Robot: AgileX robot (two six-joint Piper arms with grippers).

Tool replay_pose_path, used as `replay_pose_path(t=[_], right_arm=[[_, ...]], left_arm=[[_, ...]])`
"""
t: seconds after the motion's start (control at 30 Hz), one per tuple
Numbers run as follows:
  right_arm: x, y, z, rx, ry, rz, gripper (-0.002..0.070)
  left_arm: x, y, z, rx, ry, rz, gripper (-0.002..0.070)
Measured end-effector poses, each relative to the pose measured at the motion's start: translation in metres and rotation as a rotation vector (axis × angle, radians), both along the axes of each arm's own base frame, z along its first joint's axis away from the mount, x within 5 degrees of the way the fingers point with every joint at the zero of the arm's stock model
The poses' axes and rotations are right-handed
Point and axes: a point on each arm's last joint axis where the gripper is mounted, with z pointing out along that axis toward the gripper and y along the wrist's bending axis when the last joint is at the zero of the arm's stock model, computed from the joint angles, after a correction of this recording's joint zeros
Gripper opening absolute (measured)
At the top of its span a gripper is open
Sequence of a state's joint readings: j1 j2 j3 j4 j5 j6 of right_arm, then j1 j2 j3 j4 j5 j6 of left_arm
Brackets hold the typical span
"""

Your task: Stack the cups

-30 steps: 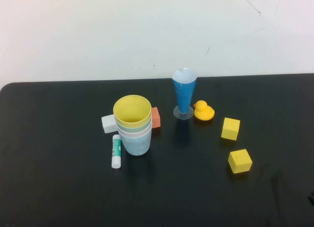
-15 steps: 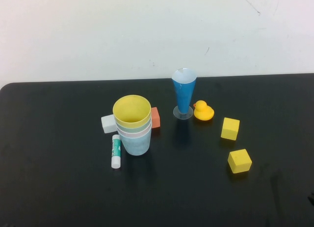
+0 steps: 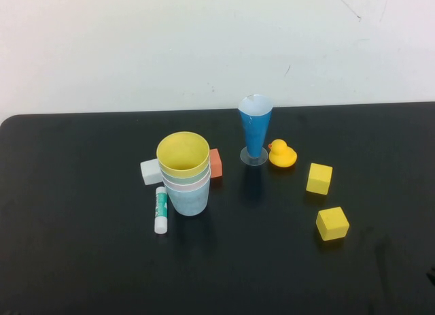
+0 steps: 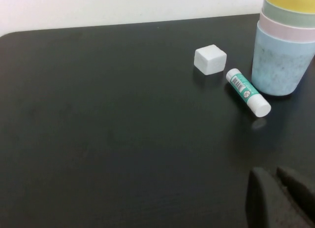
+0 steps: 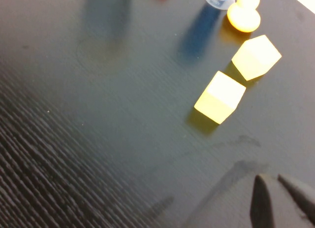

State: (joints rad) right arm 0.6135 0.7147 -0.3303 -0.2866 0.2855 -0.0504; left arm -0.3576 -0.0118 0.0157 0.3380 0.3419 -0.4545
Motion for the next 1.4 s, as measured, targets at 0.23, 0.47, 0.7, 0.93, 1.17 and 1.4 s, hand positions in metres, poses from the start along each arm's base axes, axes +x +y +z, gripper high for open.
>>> replay_pose_path(t=[0.23, 0.47, 0.7, 0.93, 1.17, 1.4], right_arm=[[0.0, 0.0, 0.0, 0.0, 0.0, 0.0, -0.0001], [0.0, 0.0, 0.0, 0.0, 0.0, 0.0, -0.0001], [0.0, 0.0, 0.0, 0.0, 0.0, 0.0, -0.0001], [0.0, 0.0, 0.0, 0.0, 0.0, 0.0, -0.0001], [0.0, 0.0, 0.0, 0.0, 0.0, 0.0, -0.0001], [0.0, 0.0, 0.0, 0.0, 0.0, 0.0, -0.0001]], left_arm=[[-0.0001, -0.0003, -0.0001, -0.063, 0.016, 0.015, 0.0001], [-0.0006, -0.0019, -0.0006, -0.063, 0.023, -0.004, 0.0001], [-0.0013, -0.0034, -0.0003, -0.092, 0.032, -0.014, 0.0001], [-0.0011, -0.0028, -0.0002, -0.07, 0.024, -0.014, 0.0001], [-0.0003, 0.002, -0.0001, -0.118, 0.029, 0.09, 0.0001], [-0.0001, 0.0041, -0.0001, -0.156, 0.034, 0.139, 0.0001]])
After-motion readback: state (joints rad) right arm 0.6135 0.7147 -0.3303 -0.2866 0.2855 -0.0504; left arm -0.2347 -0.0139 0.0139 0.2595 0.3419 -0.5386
